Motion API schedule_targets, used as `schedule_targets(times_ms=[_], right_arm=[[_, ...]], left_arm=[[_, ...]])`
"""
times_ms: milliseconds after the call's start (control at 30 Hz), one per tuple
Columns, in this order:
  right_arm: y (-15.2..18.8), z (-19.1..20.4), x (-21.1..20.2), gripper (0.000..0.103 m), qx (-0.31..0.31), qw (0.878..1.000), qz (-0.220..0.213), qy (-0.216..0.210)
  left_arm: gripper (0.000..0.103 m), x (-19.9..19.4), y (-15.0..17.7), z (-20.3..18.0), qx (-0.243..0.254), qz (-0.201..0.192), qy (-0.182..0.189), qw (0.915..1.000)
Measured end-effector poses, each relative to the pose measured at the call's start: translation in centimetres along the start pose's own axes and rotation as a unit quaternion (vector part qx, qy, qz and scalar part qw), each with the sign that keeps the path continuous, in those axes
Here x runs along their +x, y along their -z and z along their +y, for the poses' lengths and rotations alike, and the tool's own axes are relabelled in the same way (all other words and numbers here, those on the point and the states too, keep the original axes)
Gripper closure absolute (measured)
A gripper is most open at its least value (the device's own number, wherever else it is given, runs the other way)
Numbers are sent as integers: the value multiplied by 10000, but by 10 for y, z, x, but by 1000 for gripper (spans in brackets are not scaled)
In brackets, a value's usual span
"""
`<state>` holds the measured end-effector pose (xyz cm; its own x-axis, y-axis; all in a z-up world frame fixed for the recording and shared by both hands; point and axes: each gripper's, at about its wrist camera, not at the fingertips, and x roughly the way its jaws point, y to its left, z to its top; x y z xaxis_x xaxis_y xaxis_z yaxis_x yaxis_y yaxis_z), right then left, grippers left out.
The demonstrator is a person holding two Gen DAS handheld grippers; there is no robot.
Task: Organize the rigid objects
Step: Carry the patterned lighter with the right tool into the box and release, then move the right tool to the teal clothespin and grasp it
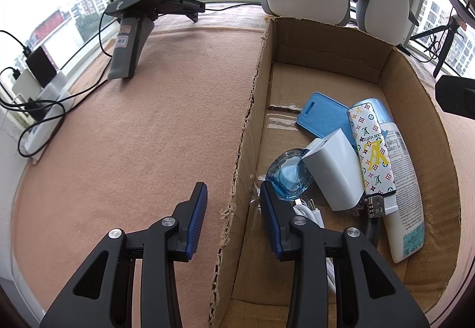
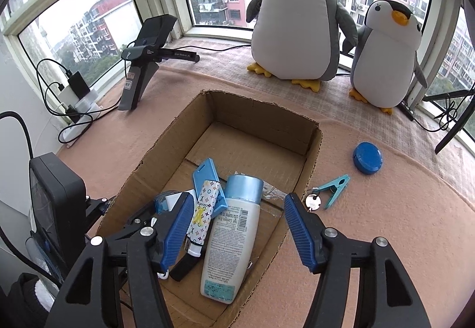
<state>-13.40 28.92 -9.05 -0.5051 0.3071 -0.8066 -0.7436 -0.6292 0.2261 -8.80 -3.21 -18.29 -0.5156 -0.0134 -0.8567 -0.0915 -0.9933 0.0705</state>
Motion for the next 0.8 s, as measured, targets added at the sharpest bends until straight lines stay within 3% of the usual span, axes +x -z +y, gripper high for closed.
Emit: schedule_targets(times_ms=[500,800], right_arm=[[-2,-73,-4,43,744,9965,-18,390],[-3,-119,15,43,1535,9877,206,228]], left_arm=[[67,0,0,0,2,1,-1,10000],[67,0,0,0,7,0,-4,10000]])
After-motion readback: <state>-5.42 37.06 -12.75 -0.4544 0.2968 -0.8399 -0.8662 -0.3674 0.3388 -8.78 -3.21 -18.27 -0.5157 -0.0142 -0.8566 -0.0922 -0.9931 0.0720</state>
